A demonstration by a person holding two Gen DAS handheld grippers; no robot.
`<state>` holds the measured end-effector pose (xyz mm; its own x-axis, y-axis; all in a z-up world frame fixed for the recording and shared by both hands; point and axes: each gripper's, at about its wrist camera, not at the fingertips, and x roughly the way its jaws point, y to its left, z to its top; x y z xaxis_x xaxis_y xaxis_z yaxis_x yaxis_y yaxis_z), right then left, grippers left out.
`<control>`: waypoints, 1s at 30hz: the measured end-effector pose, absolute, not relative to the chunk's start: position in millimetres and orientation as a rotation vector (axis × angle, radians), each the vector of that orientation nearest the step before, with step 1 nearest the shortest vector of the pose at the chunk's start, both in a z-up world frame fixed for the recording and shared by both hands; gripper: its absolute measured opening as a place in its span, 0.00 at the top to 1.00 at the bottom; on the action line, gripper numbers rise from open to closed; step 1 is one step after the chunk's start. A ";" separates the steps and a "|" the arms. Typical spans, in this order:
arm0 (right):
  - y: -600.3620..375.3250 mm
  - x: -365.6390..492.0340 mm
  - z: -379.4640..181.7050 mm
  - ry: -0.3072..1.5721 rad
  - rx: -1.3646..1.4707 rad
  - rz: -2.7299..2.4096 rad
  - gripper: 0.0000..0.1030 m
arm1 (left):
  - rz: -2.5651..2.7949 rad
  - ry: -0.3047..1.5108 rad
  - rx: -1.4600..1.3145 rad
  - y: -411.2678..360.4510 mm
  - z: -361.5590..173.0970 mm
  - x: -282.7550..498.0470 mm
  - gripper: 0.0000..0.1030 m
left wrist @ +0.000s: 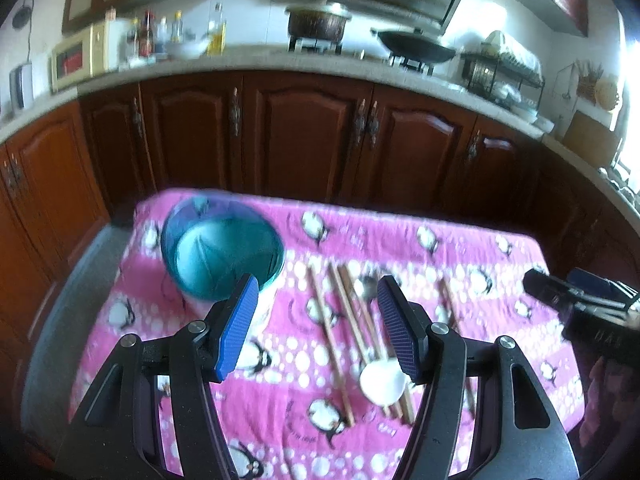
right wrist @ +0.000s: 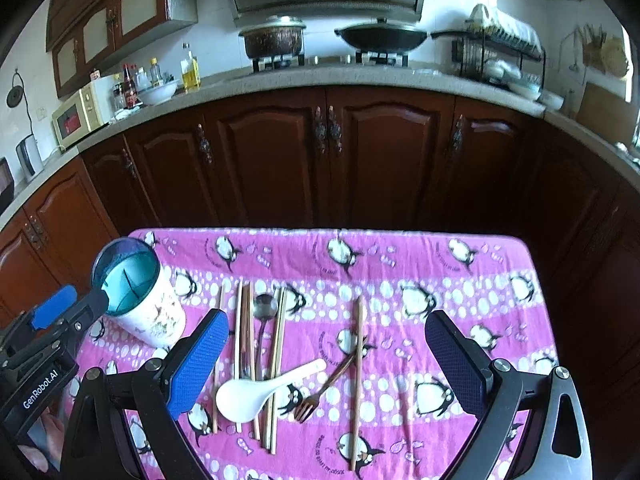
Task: Organize utensils
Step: 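Grasp a wooden chopstick with the left tool while the right tool grasps the white spoon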
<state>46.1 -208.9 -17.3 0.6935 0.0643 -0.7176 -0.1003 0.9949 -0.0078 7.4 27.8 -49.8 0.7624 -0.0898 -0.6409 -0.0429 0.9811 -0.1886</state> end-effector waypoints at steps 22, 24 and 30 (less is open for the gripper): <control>-228.8 123.0 -184.0 1.308 0.382 0.297 0.46 | -0.100 0.942 -0.223 6.3 -166.7 61.8 0.45; -227.9 128.6 -186.2 1.300 0.404 0.289 0.48 | -0.096 0.958 -0.219 3.8 -173.4 69.2 0.46; -220.2 146.1 -196.0 1.307 0.385 0.287 0.68 | -0.091 1.008 -0.243 1.9 -191.7 90.2 0.59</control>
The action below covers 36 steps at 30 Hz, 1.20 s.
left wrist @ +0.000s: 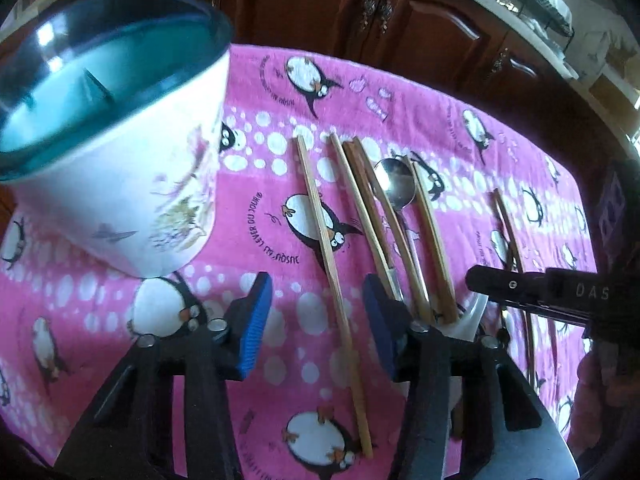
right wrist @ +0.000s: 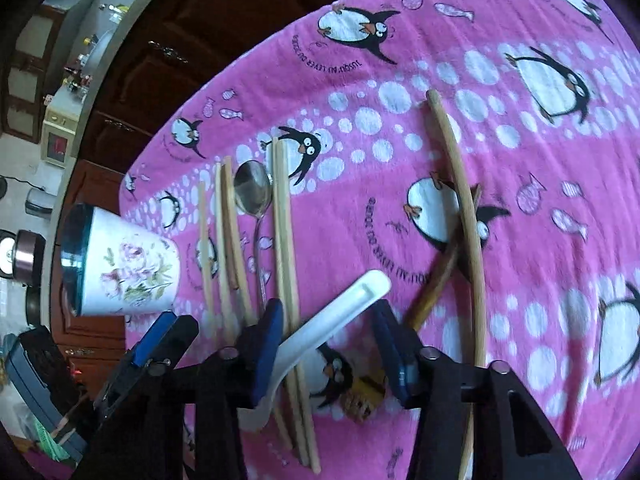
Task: Organize utensils
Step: 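Grasp a wooden chopstick with the left tool while the right tool grasps the white spoon, then lift chopstick and white spoon and drop both into the utensil holder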
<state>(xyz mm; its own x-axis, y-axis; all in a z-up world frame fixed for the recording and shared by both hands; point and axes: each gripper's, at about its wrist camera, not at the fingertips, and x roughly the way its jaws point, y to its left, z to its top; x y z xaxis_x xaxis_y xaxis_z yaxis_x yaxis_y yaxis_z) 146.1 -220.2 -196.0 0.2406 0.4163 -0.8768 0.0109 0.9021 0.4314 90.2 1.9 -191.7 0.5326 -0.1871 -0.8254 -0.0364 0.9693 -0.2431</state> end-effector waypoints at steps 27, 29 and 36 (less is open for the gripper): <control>-220.2 97.1 -167.3 1.274 0.277 0.469 0.88 | -0.153 1.083 -0.165 -2.8 -190.9 49.8 0.70; -221.5 96.5 -162.6 1.264 0.270 0.465 0.88 | -0.140 1.084 -0.146 -5.8 -193.5 65.4 0.70; -217.6 96.5 -139.6 1.214 0.248 0.475 0.89 | -0.163 1.099 -0.078 -15.0 -195.2 88.7 0.96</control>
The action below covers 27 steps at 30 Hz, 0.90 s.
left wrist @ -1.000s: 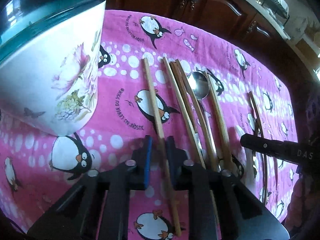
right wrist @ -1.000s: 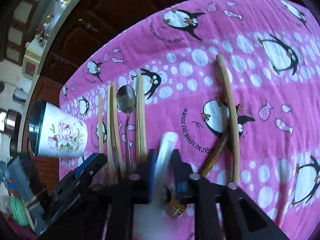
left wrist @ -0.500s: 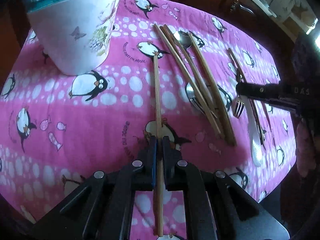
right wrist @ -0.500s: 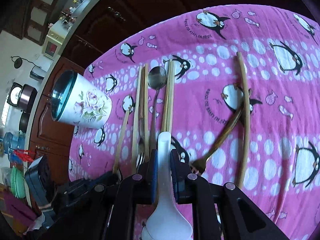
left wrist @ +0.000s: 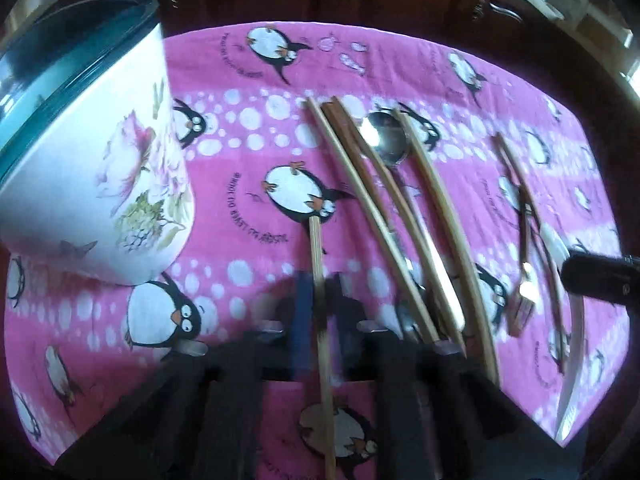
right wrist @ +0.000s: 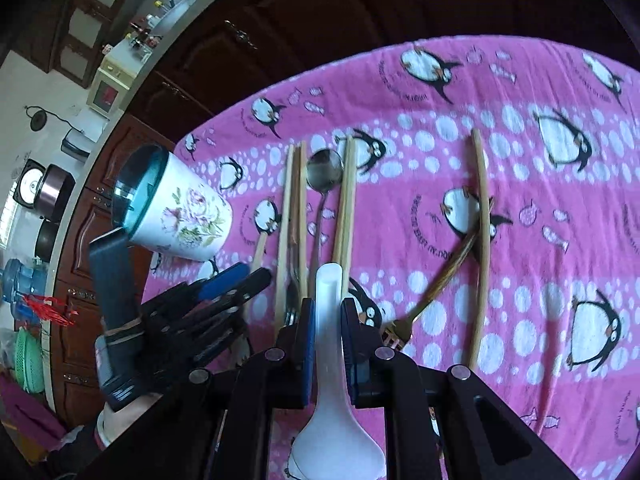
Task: Organize utensils
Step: 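Lift chopstick and white spoon and drop both into the utensil holder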
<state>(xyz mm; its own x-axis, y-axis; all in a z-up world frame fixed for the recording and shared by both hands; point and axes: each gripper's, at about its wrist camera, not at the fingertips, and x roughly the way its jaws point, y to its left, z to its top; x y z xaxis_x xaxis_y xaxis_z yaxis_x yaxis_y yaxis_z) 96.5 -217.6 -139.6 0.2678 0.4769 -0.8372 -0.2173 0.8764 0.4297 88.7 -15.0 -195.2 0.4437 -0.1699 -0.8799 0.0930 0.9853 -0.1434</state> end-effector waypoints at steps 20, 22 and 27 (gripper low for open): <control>-140.1 92.6 -56.5 0.968 0.214 0.677 0.89 | -0.264 0.754 -0.282 94.0 -25.4 -5.5 0.96; -128.6 95.5 -46.2 0.931 0.219 0.707 0.89 | -0.253 0.708 -0.277 101.9 -3.1 -7.8 0.96; -84.7 114.2 -22.3 0.819 0.210 0.765 0.89 | -0.205 0.607 -0.268 128.2 47.6 -1.4 0.96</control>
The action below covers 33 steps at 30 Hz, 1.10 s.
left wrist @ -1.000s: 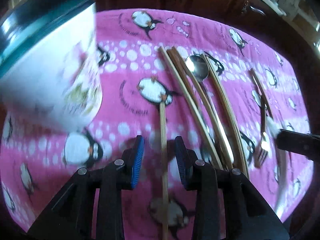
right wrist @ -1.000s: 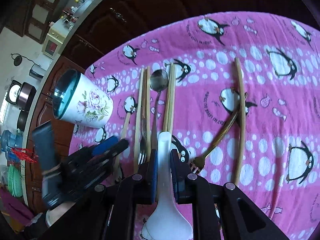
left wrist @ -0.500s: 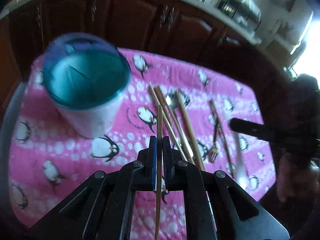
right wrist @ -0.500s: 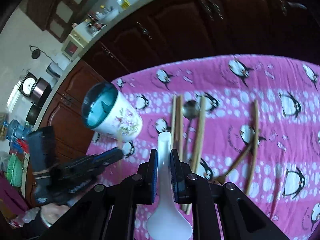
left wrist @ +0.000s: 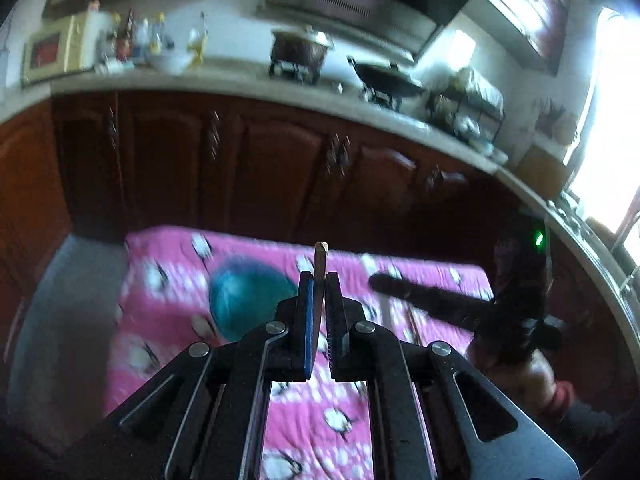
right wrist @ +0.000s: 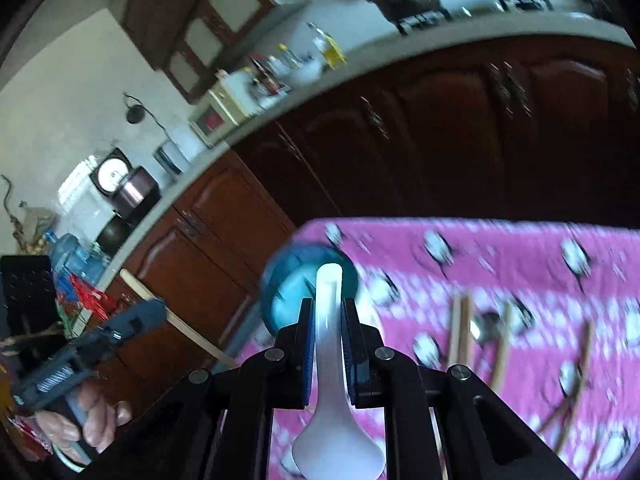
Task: Organize utensils
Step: 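Lift chopstick and white spoon and drop both into the utensil holder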
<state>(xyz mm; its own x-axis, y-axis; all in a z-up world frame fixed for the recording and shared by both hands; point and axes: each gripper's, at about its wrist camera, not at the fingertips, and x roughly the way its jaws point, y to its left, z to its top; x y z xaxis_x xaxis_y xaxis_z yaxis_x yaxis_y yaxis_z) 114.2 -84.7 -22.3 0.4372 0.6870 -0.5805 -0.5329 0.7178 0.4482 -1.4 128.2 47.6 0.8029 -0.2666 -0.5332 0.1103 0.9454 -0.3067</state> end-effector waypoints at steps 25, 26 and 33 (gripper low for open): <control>17.9 166.6 -60.9 0.587 -0.004 0.830 0.89 | -0.046 0.481 -0.294 195.1 82.9 61.9 0.96; 19.0 164.9 -62.6 0.580 -0.017 0.830 0.89 | -0.047 0.481 -0.290 193.6 81.0 62.2 0.96; 2.5 147.2 -68.6 0.598 -0.042 0.867 0.89 | -0.021 0.534 -0.267 179.7 52.7 66.0 0.96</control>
